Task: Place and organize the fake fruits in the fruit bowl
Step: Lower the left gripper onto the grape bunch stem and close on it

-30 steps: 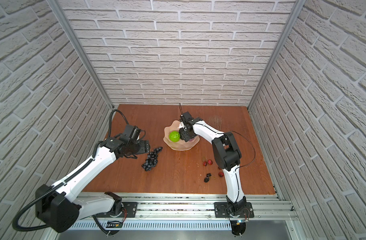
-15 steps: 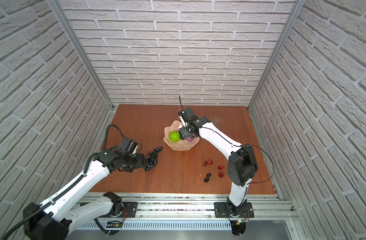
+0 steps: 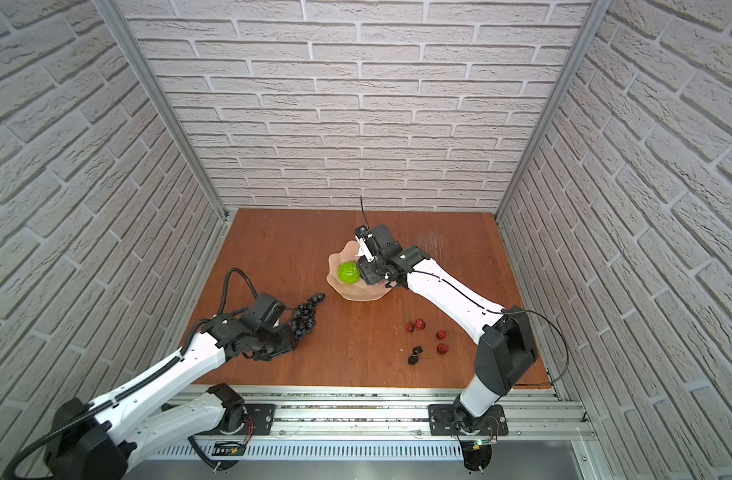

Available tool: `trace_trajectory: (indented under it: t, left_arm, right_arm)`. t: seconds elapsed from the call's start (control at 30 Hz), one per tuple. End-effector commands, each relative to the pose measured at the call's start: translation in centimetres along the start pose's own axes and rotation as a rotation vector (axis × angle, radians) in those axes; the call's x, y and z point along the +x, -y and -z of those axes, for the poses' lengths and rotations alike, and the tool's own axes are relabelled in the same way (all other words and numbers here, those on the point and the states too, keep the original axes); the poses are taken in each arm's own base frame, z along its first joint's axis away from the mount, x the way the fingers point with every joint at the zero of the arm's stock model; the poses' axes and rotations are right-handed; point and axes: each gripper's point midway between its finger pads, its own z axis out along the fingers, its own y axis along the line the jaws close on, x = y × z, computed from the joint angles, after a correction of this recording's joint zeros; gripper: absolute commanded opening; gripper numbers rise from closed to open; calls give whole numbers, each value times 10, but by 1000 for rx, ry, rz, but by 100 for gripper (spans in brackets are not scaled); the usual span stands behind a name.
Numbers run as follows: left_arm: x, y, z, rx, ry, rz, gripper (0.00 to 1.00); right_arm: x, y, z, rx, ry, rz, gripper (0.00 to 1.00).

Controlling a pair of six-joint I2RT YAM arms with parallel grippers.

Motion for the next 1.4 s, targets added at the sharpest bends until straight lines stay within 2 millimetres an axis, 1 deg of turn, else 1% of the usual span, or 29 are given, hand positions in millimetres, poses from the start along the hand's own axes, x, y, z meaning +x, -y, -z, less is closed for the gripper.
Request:
trace_trajectory:
  t: [0.0, 0.23, 0.33, 0.5, 0.57, 0.73, 0.83, 0.9, 1.13, 1.23, 1.27, 1.33, 1.37]
  left_arm:
    - [-8, 0, -11, 10, 26, -13, 46]
    - [-21, -9, -28, 17, 44, 11, 41]
    - [-27, -6, -32, 33, 56, 8, 38]
    - [-34, 0, -35, 43, 61, -6, 29]
    - [-36, 0, -35, 44, 68, -11, 26]
    - [-40, 2, -29, 52, 95, -12, 13]
    - [-41, 4, -23, 65, 109, -6, 9]
    - [-42, 4, -18, 66, 121, -4, 0]
    - [-44, 7, 0, 77, 150, -7, 0]
    - [-43, 5, 5, 71, 155, -1, 0]
    - [-43, 2, 7, 60, 159, 5, 5]
    - [-41, -3, 12, 40, 164, 22, 10]
    - [-39, -6, 13, 32, 165, 29, 18]
  right_arm:
    - [0, -5, -3, -18, 8, -20, 67]
    - [5, -12, -15, -32, -40, -5, 66]
    - [5, -16, -19, -34, -49, 0, 65]
    - [8, -19, -24, -36, -66, 9, 65]
    - [8, -20, -24, -33, -67, 13, 65]
    - [10, -22, -24, -36, -63, 13, 64]
    - [11, -25, -24, -43, -62, 13, 64]
    - [12, -26, -25, -46, -64, 14, 64]
    - [13, -29, -23, -49, -53, 17, 64]
    - [13, -28, -21, -49, -47, 16, 64]
    - [13, -28, -20, -48, -45, 16, 64]
    - [14, -28, -18, -50, -41, 16, 64]
    - [14, -28, -17, -49, -37, 17, 64]
